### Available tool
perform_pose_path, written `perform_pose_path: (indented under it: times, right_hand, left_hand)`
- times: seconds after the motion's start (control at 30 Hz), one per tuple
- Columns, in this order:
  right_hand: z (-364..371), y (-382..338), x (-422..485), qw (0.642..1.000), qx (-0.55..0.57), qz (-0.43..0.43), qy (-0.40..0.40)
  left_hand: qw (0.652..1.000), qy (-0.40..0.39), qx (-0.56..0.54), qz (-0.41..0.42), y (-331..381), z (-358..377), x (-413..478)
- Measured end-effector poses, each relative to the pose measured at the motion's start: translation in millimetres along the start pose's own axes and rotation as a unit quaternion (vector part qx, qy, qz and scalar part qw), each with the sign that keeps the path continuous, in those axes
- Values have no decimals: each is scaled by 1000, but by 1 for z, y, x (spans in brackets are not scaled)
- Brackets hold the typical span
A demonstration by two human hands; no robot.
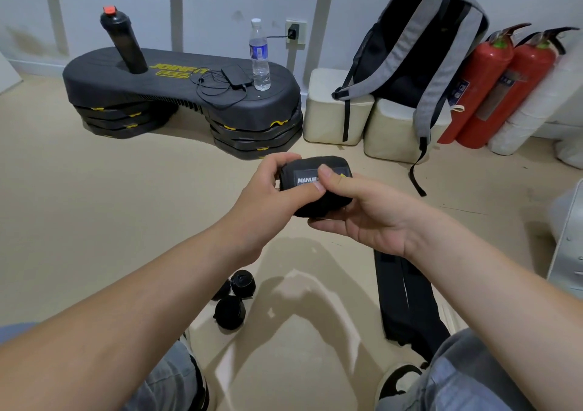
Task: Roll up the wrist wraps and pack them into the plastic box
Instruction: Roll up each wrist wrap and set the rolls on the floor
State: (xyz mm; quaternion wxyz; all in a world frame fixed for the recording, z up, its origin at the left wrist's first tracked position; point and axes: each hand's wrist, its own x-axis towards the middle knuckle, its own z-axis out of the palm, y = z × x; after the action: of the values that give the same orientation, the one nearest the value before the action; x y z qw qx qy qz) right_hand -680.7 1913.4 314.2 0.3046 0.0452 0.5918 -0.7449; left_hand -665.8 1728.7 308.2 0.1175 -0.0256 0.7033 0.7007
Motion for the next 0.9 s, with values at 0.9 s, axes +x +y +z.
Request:
perform_pose_path:
  times: [0.9]
  right_hand:
    - [-1,25,-45,952,-284,-63,89]
  left_hand:
    - [893,-64,433,109,-10,12,-27]
